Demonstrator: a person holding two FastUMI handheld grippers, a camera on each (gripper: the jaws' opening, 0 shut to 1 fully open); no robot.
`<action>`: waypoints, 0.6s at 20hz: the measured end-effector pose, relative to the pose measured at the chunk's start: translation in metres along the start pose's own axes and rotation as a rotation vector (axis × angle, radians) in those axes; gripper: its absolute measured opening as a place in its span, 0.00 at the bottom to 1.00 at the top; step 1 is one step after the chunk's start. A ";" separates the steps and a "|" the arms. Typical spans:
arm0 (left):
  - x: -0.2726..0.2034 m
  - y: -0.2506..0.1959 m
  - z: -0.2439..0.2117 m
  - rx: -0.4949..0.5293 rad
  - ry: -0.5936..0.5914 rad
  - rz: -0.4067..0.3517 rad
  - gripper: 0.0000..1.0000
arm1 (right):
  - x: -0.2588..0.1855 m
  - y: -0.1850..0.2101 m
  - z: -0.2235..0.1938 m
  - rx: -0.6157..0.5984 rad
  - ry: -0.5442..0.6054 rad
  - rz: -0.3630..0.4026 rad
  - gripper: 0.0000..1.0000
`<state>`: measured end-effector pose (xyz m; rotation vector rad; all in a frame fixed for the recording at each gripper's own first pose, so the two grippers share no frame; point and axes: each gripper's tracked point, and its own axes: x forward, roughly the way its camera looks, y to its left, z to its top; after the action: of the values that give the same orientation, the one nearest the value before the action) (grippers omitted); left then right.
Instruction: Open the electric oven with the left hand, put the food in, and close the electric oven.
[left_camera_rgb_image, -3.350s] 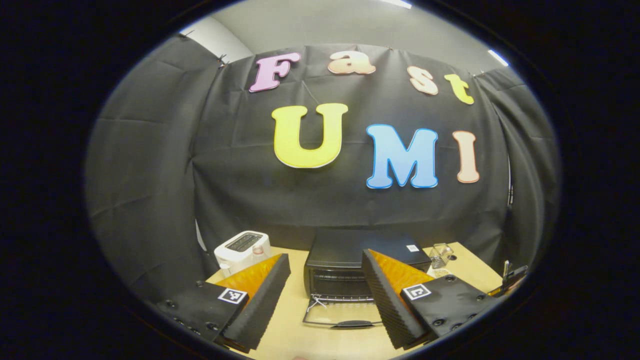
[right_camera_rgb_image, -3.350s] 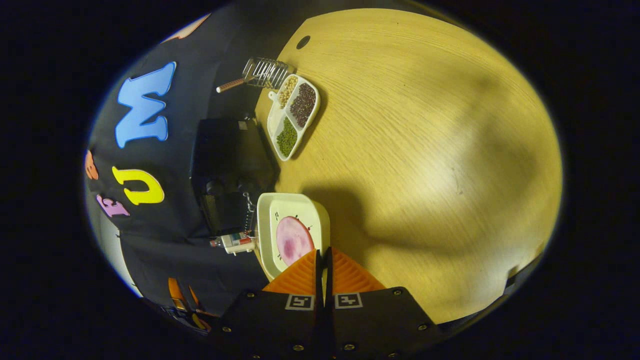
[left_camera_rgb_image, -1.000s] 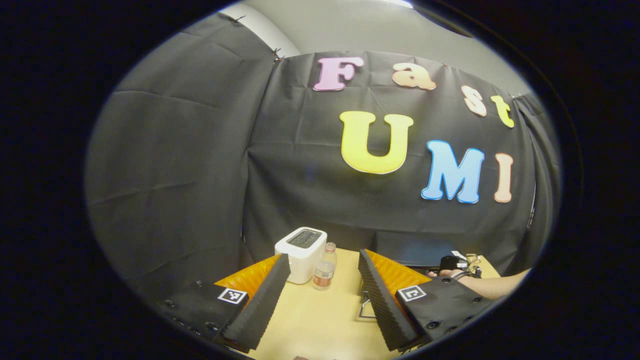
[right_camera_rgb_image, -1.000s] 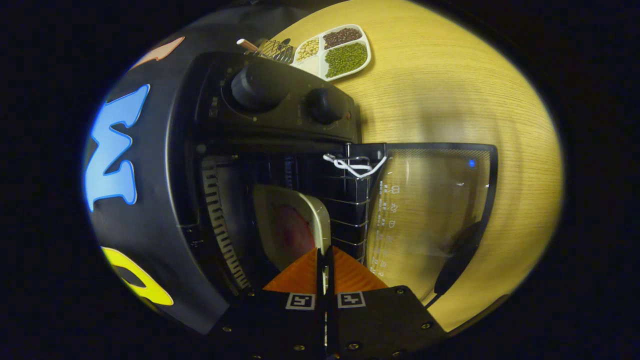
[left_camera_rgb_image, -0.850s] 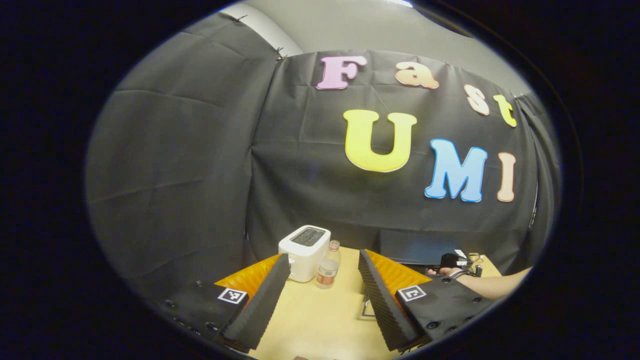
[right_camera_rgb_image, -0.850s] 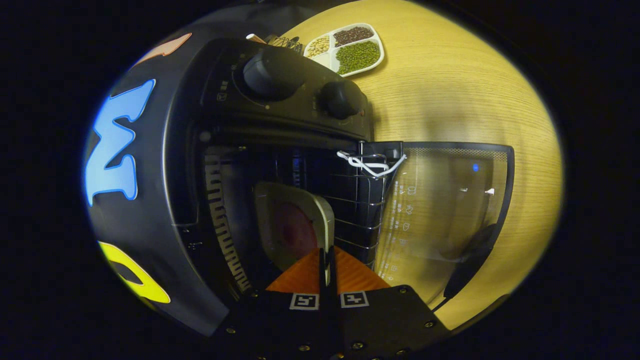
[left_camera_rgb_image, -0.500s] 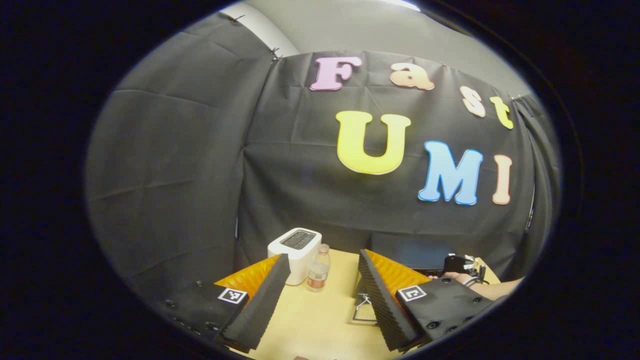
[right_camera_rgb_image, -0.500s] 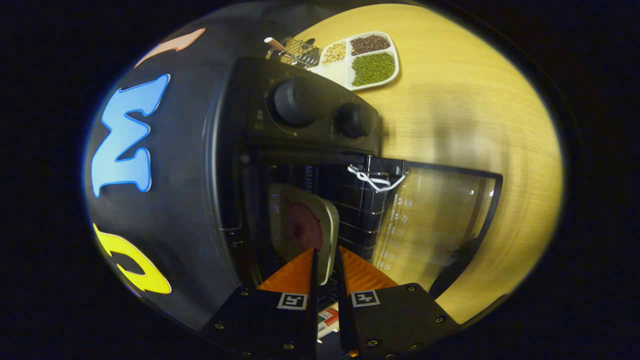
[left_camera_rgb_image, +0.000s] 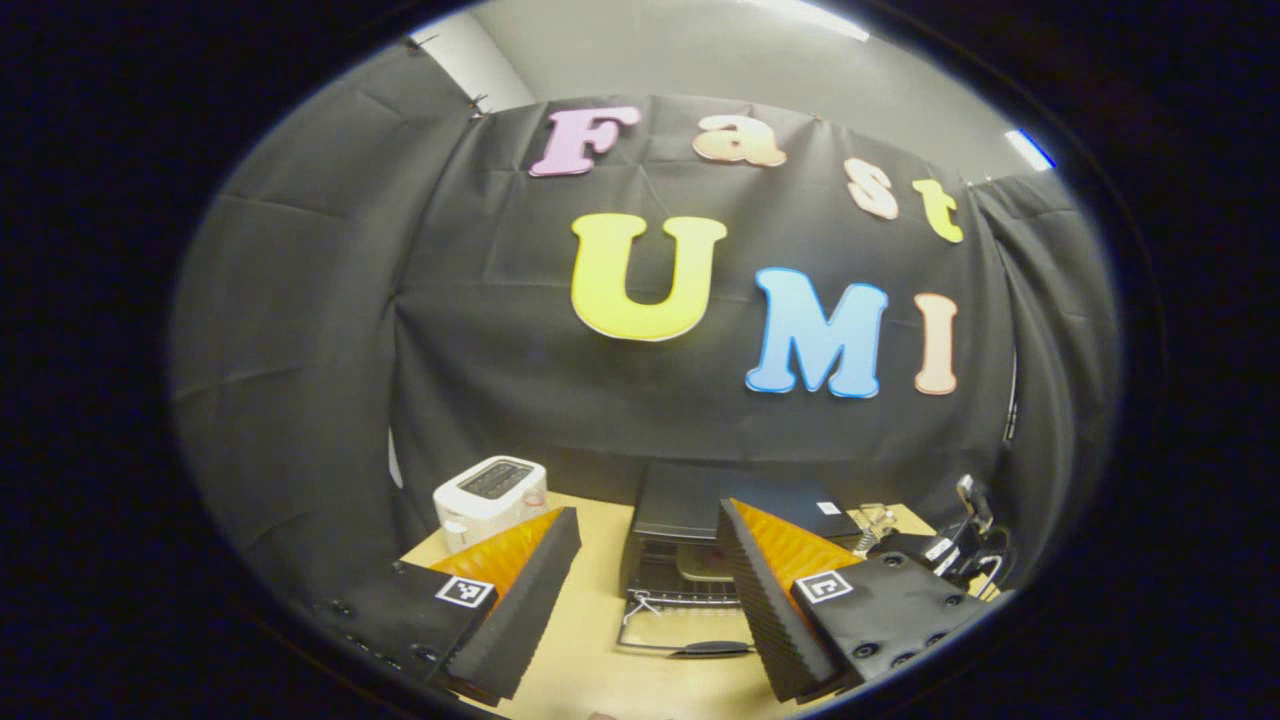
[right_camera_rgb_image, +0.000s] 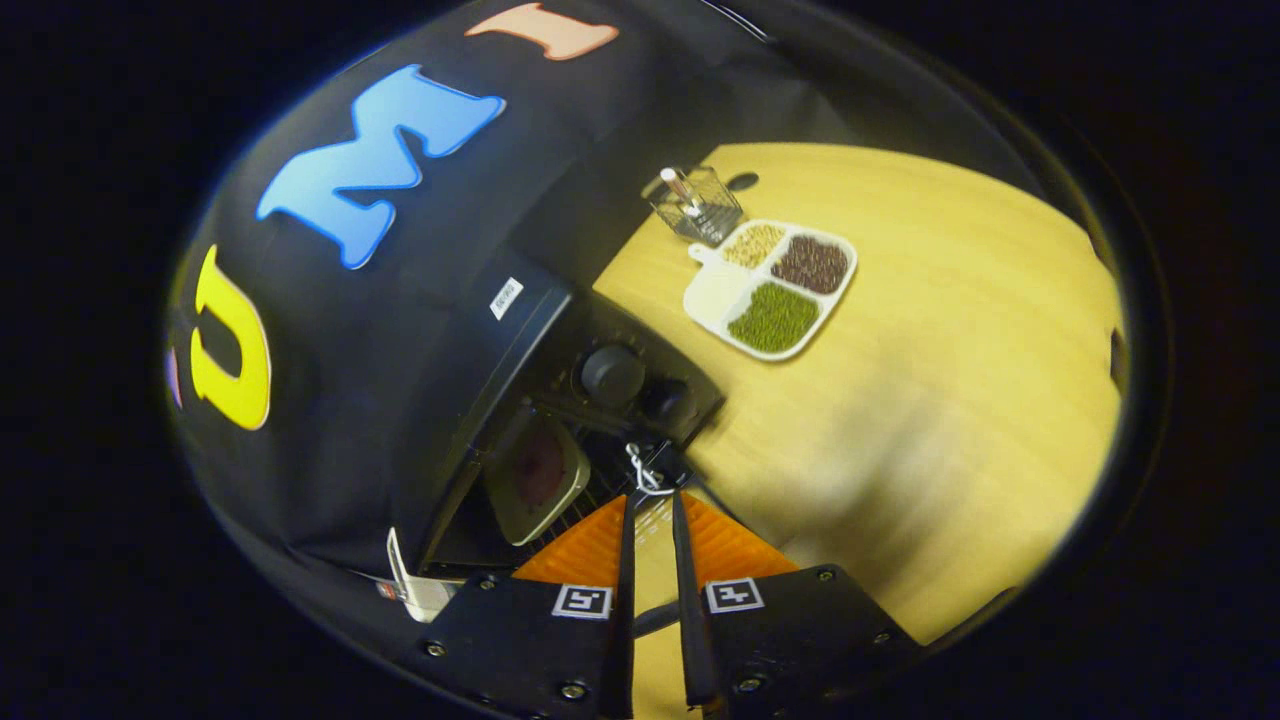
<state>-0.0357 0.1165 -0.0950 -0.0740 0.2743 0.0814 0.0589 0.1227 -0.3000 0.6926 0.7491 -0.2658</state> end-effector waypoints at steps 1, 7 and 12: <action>0.002 -0.012 -0.001 0.010 0.002 -0.021 0.91 | -0.012 -0.007 0.015 -0.090 -0.048 0.006 0.20; 0.013 -0.072 0.004 0.046 -0.016 -0.127 0.97 | -0.102 0.000 0.102 -0.407 -0.374 0.137 0.21; 0.016 -0.104 0.022 0.064 -0.060 -0.182 0.96 | -0.174 0.022 0.143 -0.569 -0.567 0.231 0.29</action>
<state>-0.0050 0.0162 -0.0718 -0.0329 0.2086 -0.1058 0.0217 0.0409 -0.0924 0.1369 0.1743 -0.0226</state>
